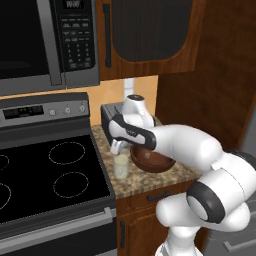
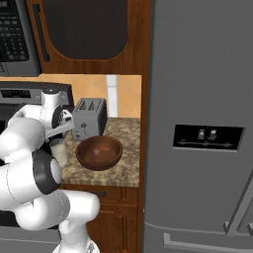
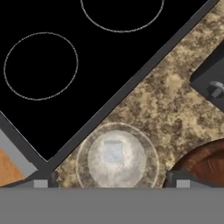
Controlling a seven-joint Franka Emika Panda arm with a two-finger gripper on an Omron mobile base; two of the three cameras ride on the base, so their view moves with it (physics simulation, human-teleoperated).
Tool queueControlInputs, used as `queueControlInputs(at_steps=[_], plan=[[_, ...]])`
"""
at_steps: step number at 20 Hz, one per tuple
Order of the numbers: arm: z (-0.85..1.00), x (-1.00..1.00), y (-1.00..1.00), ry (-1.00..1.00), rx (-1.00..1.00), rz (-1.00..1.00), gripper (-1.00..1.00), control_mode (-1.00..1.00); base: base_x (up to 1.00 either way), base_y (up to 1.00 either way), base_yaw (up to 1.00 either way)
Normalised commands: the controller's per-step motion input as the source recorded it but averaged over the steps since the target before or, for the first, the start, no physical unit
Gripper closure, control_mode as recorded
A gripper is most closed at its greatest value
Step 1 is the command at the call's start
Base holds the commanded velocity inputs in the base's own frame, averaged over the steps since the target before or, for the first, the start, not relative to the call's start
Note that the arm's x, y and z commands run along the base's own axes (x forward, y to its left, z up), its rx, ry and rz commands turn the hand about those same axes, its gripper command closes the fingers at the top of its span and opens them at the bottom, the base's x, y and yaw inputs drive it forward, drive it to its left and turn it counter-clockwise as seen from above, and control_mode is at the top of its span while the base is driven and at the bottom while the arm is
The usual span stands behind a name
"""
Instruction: Grab a lemon wedge from the fridge and one ice cube from the ice bowl, and put them in the glass of lemonade.
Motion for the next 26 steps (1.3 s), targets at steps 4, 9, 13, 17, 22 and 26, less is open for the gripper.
queueControlInputs(at_steps=[4, 9, 13, 17, 22, 26], plan=[[0.00, -0.11, -0.13, -0.02, 0.03, 0.00, -1.00, -1.00, 0.00, 0.00, 0.00], [0.03, -0.49, -0.39, -0.08, 0.12, -0.03, -1.00, -1.00, 0.00, 0.00, 0.00], [0.38, -0.22, -0.48, 0.00, 0.03, -0.14, -1.00, -1.00, 0.00, 0.00, 0.00], [0.67, 0.00, -0.53, 0.15, 0.00, -0.29, -1.00, -1.00, 0.00, 0.00, 0.00], [0.52, -0.03, -0.65, 0.18, 0.00, -0.37, -1.00, -1.00, 0.00, 0.00, 0.00], [0.00, -0.81, -0.60, -0.10, 0.00, -0.22, -1.00, -1.00, 0.00, 0.00, 0.00]])
